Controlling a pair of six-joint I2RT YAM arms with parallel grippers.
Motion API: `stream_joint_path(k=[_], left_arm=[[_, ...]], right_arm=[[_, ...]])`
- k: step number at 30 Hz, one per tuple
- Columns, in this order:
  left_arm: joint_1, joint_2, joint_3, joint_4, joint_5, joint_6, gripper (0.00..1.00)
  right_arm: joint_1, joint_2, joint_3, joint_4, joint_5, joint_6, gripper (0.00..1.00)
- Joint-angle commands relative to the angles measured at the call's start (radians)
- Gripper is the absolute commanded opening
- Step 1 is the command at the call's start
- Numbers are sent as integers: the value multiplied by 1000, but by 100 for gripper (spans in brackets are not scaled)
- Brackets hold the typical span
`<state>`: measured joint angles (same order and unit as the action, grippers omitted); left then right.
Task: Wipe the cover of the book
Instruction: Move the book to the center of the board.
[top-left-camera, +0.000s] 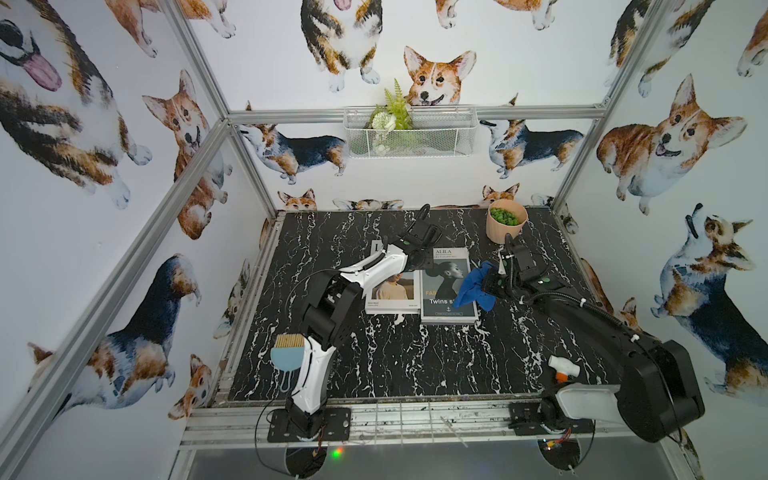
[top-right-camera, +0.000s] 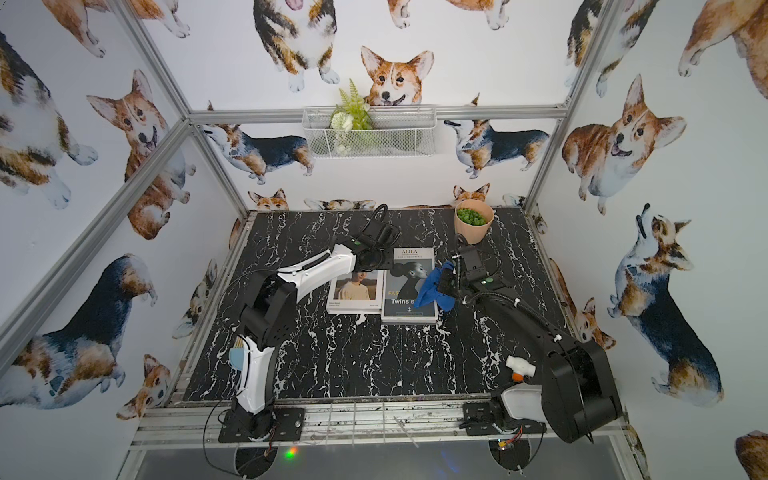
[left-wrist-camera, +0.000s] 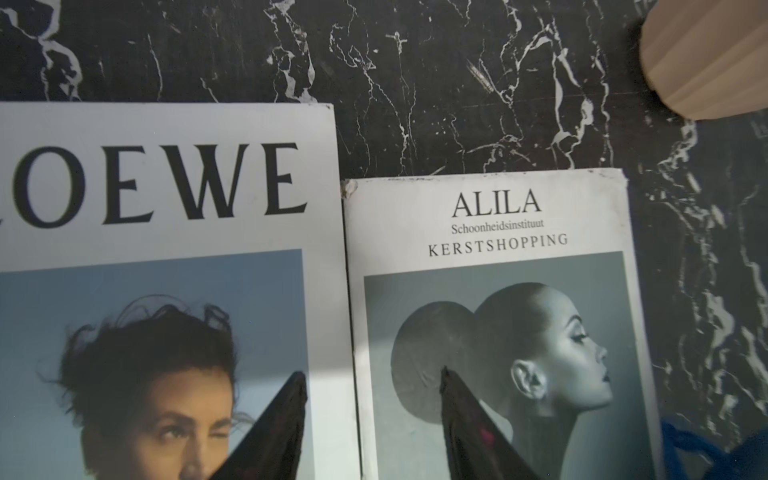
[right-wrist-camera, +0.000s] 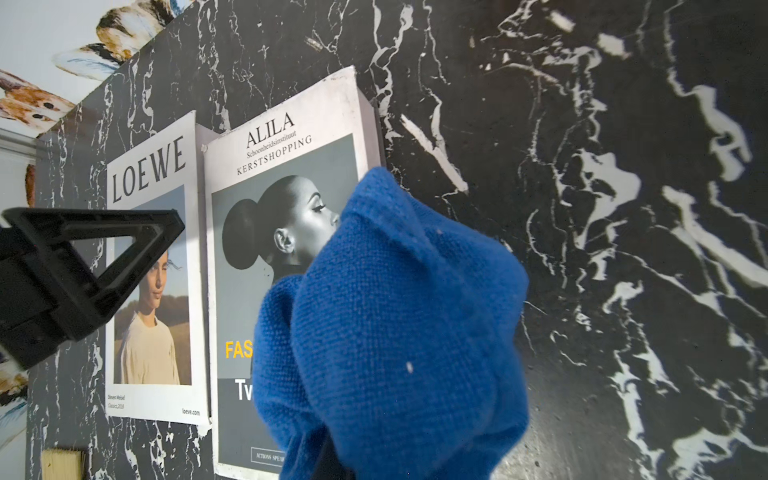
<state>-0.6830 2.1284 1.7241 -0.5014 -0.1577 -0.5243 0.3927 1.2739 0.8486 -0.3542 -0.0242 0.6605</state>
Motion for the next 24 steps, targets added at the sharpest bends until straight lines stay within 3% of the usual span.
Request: stream_joint_path(k=[1, 17, 24], left_arm=[[-11, 43, 56, -127, -153, 57, 56], [-17, 175, 183, -232, -164, 98, 54], [24, 103, 50, -193, -162, 83, 52]], right_arm=[[1, -54, -27, -19, 27, 36, 0], [-2, -131, -38, -57, 52, -1, 0], [-2, -87, -9, -37, 34, -1, 0]])
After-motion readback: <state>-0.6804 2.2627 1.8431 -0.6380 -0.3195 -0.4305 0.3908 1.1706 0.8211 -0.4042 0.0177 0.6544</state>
